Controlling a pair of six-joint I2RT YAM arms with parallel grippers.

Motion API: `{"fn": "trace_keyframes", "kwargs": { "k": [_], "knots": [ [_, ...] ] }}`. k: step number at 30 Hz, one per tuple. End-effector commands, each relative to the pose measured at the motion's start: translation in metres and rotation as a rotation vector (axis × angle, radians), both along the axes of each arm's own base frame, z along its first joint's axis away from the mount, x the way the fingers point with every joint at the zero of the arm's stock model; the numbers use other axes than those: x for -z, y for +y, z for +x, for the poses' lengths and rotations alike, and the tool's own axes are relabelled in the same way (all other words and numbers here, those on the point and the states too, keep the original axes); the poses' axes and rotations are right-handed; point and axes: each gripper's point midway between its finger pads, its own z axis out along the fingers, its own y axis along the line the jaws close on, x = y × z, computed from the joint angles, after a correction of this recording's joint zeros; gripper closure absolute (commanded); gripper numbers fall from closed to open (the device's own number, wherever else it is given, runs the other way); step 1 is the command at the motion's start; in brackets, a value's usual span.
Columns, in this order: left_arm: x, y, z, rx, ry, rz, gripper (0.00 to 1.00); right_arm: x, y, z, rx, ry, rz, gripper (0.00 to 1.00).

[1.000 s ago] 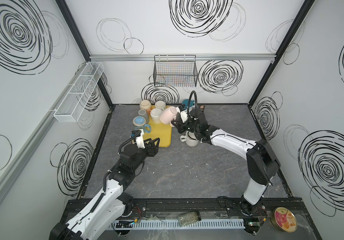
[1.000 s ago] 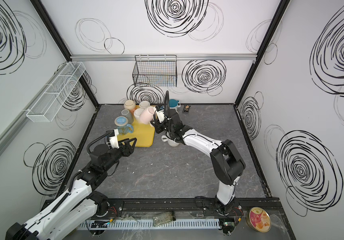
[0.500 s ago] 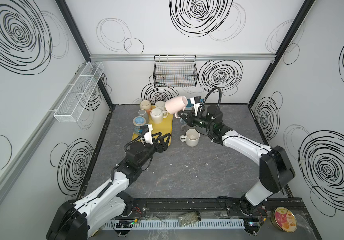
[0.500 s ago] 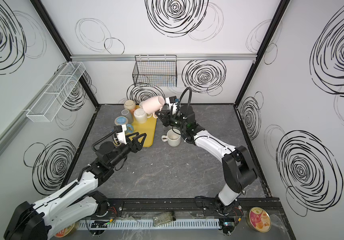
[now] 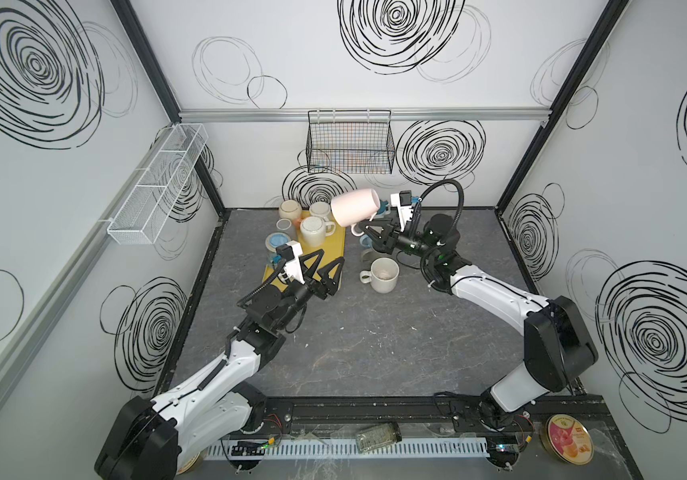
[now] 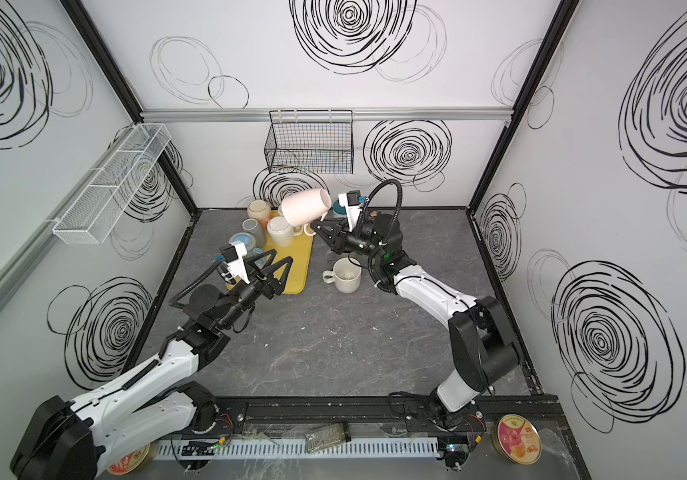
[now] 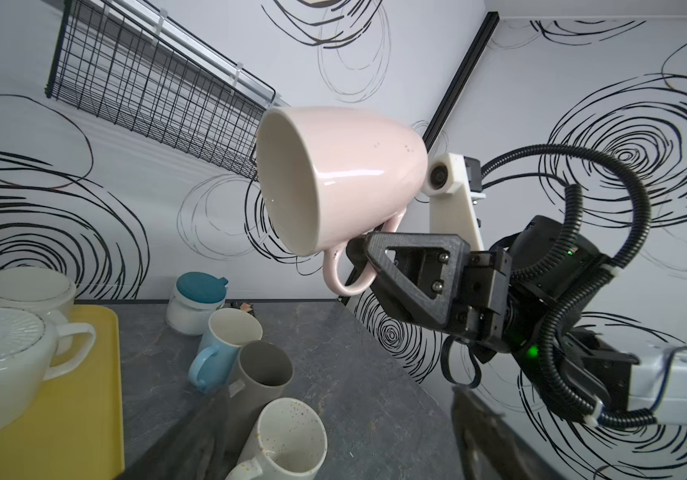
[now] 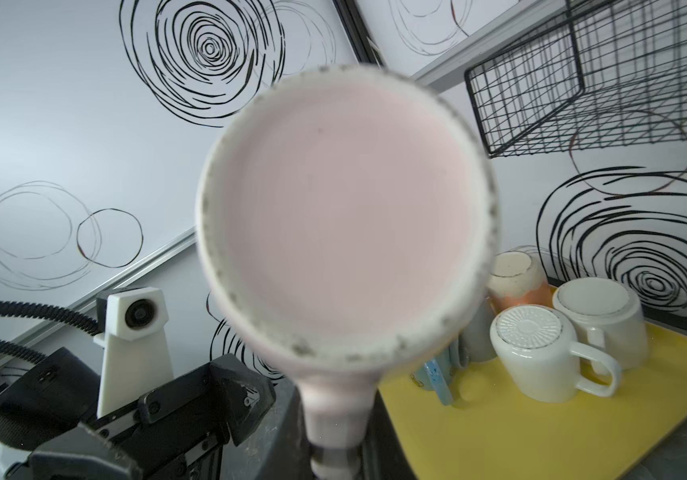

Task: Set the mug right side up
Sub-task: 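Grasp the pink mug handle with the left gripper while the right gripper holds it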

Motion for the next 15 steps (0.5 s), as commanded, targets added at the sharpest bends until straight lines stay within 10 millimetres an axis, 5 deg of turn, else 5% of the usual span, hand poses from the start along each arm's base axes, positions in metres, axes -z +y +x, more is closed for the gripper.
{"fn": "trace_keyframes", "kwargs": {
  "k": [1,8,15],
  "knots": [
    [-0.042,0.014,-0.009,-0.013,-0.139,-0.109,0.14,-0.072,-0.01,-0.036,-0.09,-0.205,0.114,1.0],
    [-0.073,0.015,-0.022,0.116,-0.216,-0.23,0.16,-0.091,-0.008,-0.059,-0.183,-0.243,0.164,1.0],
    [-0.055,-0.004,-0.02,0.177,-0.186,-0.206,0.17,-0.091,0.005,-0.076,-0.248,-0.247,0.163,1.0]
  ]
}}
